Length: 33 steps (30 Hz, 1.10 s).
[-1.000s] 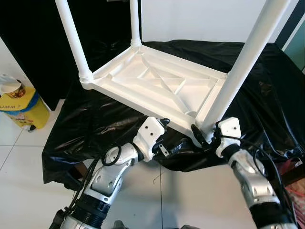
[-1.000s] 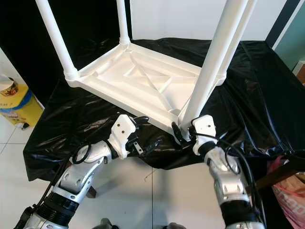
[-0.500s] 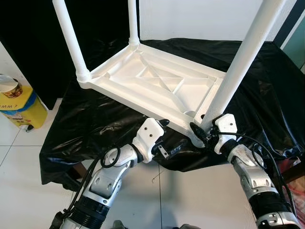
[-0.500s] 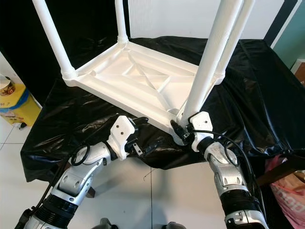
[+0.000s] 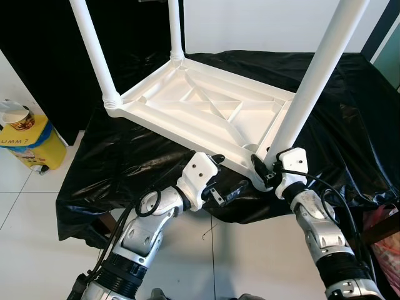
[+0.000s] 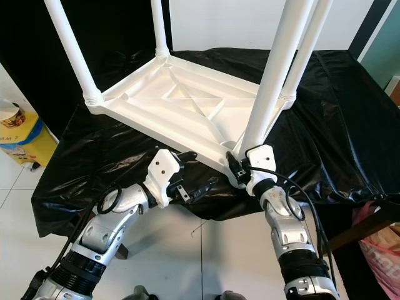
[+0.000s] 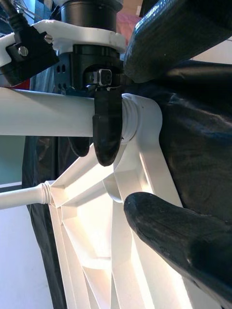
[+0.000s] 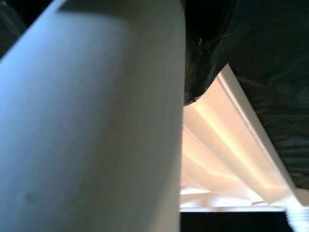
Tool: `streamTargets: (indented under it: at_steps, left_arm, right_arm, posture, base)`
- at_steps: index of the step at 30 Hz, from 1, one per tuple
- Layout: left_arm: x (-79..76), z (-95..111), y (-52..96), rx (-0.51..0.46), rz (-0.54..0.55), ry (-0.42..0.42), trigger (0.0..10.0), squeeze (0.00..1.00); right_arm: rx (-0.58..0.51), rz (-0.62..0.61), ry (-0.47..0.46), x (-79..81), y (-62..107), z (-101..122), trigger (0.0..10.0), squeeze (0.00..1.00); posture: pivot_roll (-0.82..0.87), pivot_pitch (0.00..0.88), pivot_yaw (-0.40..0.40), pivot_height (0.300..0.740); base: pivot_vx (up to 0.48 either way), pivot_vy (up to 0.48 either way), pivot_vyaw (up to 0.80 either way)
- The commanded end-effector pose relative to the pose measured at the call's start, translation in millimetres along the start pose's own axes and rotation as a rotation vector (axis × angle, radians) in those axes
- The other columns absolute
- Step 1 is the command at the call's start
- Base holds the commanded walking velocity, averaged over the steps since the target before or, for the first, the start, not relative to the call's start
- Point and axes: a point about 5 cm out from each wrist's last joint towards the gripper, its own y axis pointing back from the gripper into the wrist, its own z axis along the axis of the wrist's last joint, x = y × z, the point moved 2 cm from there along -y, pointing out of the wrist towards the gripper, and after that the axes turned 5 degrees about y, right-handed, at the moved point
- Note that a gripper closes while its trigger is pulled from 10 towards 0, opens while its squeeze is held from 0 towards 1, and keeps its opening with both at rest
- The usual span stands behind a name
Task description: Building children table
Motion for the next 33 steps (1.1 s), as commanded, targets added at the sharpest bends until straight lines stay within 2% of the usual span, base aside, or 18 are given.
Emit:
streamTargets:
  at_steps: [1,2,4,11,21,26,33]
  left_arm:
    - [-1.7,-0.4,0.4,0.004,-0.002,-0.003,10.0,0.00]
    - [-1.7,-0.4,0.4,0.004,-0.002,-0.003,10.0,0.00]
    - [-2.0,-1.0,2.4,0.006,0.003,0.000,10.0,0.00]
    - [-4.5,-3.0,4.3,0.010,0.006,0.003,10.0,0.00]
    - [-2.4,-0.9,11.1,0.013,0.042,0.002,10.0,0.00]
    - [-0.9,-3.3,14.2,0.021,0.053,0.002,10.0,0.00]
    - [2.4,1.2,10.4,0.010,0.049,-0.005,10.0,0.00]
  right_arm:
    - [0.131,-0.045,0.042,1.1,10.7,-25.4,10.0,0.00]
    - [0.131,-0.045,0.042,1.1,10.7,-25.4,10.0,0.00]
    - [0.141,-0.144,0.024,-2.0,11.6,-25.6,10.0,0.00]
    - [0.154,-0.299,0.010,-8.3,18.1,-25.0,10.0,0.00]
    - [0.168,-0.513,-0.014,-3.6,35.8,-22.9,10.0,0.00]
    - [0.181,-0.560,-0.017,-4.5,36.2,-22.0,10.0,0.00]
    - [0.184,-0.577,-0.012,-5.8,36.0,-19.6,10.0,0.00]
  posture:
    - [-0.03,0.100,-0.016,0.740]
    - [-0.03,0.100,-0.016,0.740]
    - [-0.03,0.102,-0.018,0.740]
    - [-0.01,0.103,-0.031,0.740]
    - [0.04,0.112,-0.051,0.740]
    - [0.04,0.110,-0.051,0.740]
    - [0.02,0.104,-0.044,0.740]
  base:
    - [0.000,0.000,0.00]
    - [0.000,0.000,0.00]
    - [0.000,0.000,0.00]
    - [0.000,0.000,0.00]
    - [0.000,0.000,0.00]
    - [0.000,0.000,0.00]
    - [0.000,0.000,0.00]
